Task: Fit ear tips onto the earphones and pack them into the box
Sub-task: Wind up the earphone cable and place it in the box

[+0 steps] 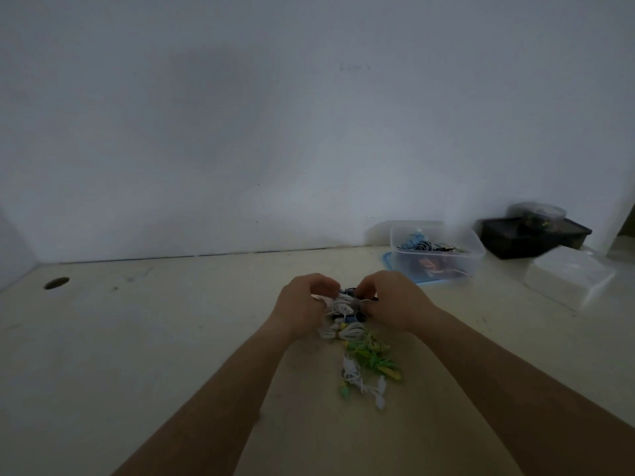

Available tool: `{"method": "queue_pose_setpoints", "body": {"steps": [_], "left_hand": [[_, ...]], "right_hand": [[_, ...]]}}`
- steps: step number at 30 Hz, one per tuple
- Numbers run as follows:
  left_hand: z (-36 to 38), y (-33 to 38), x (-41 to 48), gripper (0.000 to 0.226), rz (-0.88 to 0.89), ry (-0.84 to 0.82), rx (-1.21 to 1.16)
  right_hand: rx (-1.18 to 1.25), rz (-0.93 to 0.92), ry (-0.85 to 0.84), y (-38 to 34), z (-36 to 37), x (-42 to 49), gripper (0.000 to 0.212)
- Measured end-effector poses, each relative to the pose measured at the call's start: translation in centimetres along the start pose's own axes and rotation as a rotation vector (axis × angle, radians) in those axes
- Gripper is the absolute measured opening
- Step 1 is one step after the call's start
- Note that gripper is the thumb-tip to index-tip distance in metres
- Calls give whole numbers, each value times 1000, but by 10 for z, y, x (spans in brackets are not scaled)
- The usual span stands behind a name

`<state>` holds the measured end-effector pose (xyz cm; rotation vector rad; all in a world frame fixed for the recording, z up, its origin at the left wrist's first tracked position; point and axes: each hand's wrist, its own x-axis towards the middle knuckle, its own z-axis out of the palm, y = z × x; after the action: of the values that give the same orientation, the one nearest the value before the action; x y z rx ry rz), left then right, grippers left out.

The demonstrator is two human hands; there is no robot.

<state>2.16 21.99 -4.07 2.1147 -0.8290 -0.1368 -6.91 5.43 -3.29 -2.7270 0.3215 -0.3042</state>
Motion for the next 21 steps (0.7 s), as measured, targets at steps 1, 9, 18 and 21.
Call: {"method": "queue_pose_setpoints", "body": {"steps": [1, 9, 18, 21], "left_hand": [[0, -2, 0, 47, -4, 15, -20], [-3, -8, -2, 19, -58, 132, -166], [-4, 20, -9, 49, -40, 21, -249], [-8, 33, -11, 18, -3, 8, -344]], "right_hand": [[-2, -3, 0, 0, -1, 1, 21], [321, 28, 146, -8, -27, 1, 13], [628, 41, 193, -34, -57, -6, 11], [713, 48, 183, -40, -63, -10, 18]]}}
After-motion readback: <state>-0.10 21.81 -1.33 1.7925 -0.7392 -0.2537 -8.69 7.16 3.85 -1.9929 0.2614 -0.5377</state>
